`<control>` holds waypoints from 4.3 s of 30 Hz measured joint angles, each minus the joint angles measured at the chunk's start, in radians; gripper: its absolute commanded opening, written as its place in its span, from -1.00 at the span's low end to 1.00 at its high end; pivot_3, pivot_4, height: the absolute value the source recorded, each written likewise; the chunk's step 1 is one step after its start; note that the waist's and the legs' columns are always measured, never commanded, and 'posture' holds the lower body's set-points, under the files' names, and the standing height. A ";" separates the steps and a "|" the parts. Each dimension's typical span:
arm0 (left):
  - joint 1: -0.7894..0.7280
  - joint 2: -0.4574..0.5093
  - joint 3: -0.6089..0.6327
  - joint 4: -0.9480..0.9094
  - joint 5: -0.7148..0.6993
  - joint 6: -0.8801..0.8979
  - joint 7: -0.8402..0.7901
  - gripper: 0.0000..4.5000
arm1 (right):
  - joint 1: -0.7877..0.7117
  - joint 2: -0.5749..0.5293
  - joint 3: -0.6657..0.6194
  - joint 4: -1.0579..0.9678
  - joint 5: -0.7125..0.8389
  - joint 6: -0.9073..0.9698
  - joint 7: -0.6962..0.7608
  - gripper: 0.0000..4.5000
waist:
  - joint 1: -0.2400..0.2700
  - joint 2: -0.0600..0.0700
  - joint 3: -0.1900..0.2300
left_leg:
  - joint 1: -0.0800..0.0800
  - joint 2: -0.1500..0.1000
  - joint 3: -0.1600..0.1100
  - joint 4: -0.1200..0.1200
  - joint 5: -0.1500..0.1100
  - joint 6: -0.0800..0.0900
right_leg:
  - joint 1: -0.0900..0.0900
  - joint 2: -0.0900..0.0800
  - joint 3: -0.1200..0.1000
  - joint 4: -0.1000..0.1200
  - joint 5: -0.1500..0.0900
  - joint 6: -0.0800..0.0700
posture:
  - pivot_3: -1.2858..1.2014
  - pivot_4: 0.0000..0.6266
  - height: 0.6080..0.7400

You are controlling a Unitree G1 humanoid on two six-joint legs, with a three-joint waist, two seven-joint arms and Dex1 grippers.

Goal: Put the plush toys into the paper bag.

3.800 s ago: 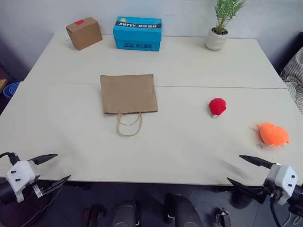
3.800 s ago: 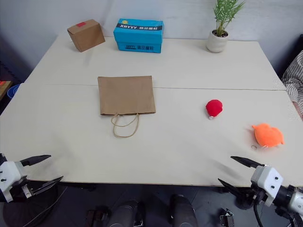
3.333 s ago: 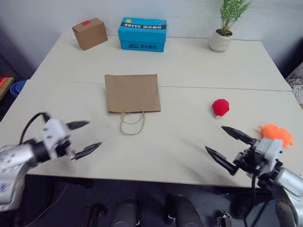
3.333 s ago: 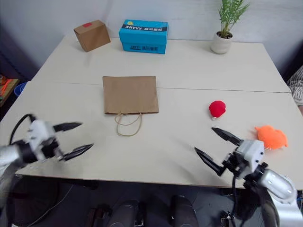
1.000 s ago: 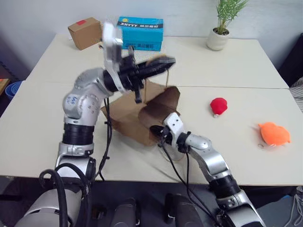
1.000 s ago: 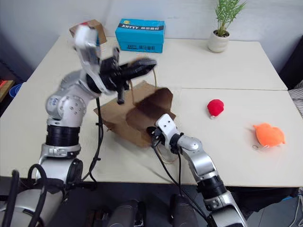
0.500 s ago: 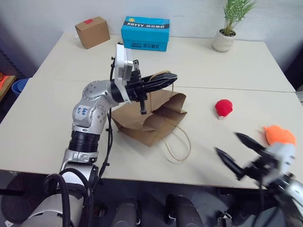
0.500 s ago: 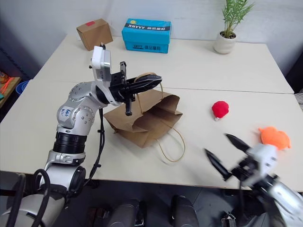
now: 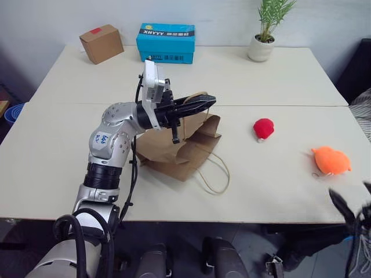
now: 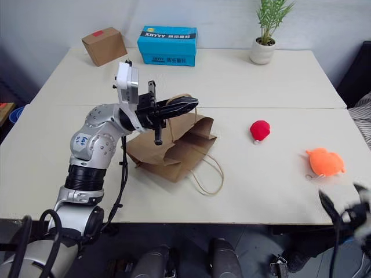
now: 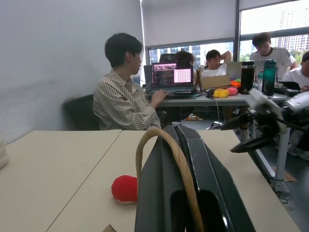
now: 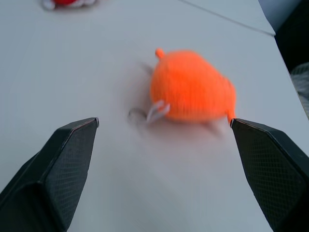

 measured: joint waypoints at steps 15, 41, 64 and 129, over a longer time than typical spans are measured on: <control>0.013 0.051 0.004 -0.057 0.009 0.015 0.017 -1.00 | -0.503 -0.258 0.344 0.499 -0.225 0.183 -0.037 -0.22 | 0.022 -0.001 0.000 | -0.005 -0.002 -0.003 0.001 0.002 0.002 | 0.001 0.000 -0.005 0.000 0.001 0.003 | 0.03 -0.52 1.00; -0.030 0.036 0.032 -0.036 -0.080 0.136 -0.059 -1.00 | -0.883 0.221 0.858 -0.031 0.102 0.409 0.061 -0.94 | 0.019 -0.002 0.001 | -0.011 -0.004 -0.007 0.002 0.002 0.002 | -0.002 0.002 -0.008 -0.001 0.001 0.003 | 0.03 -0.52 1.00; -0.021 0.017 0.049 -0.017 -0.111 0.141 -0.092 -1.00 | -0.969 0.260 0.803 0.238 0.039 0.211 0.285 0.99 | -0.003 -0.002 0.001 | -0.011 -0.003 -0.008 0.002 0.003 0.002 | -0.002 0.001 -0.008 -0.001 0.002 0.004 | 0.03 -0.52 1.00; -0.003 0.046 0.037 -0.032 -0.096 0.166 -0.115 -1.00 | -0.990 0.464 0.876 0.361 -0.140 0.240 -0.032 0.31 | -0.009 -0.001 0.001 | -0.009 -0.003 -0.005 0.001 0.003 0.000 | -0.002 0.002 -0.006 0.001 0.002 0.004 | 0.03 -0.52 1.00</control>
